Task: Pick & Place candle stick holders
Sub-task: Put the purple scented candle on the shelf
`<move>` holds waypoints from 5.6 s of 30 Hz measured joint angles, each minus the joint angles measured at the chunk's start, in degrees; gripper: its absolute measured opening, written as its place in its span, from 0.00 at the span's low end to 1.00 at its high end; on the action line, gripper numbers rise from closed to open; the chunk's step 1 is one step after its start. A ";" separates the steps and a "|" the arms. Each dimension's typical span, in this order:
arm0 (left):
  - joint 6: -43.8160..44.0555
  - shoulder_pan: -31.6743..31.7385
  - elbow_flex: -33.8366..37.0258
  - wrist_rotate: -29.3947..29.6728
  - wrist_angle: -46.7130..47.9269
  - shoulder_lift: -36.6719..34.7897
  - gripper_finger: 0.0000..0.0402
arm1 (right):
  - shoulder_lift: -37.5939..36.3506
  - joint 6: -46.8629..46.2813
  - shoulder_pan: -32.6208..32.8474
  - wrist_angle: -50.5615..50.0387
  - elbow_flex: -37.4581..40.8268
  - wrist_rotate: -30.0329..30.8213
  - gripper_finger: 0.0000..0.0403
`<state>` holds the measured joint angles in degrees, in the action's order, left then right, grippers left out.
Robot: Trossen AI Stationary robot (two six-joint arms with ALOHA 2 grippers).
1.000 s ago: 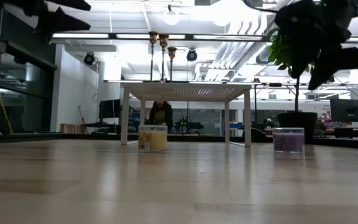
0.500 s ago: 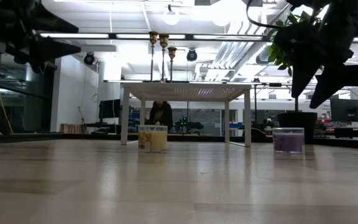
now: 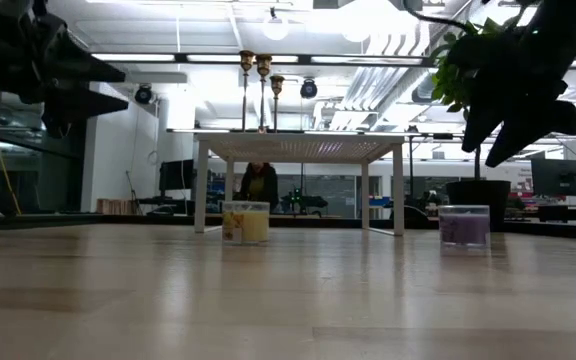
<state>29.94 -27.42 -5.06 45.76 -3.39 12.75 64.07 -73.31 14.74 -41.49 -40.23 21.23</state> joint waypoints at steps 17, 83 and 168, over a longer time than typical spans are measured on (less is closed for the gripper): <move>4.65 0.02 3.43 0.43 0.28 -0.02 0.56 | 0.00 -6.76 7.94 -1.12 0.00 4.16 0.55; 6.39 0.02 3.52 -1.84 0.52 0.15 0.56 | 0.09 -6.00 16.88 20.09 17.76 8.61 0.55; 6.39 0.02 3.52 -1.81 0.47 0.15 0.56 | 24.37 28.45 6.08 53.75 18.99 13.67 0.60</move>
<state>36.33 -27.40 -1.54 43.94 -2.92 12.91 88.45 -44.86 20.82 12.26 -21.23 34.90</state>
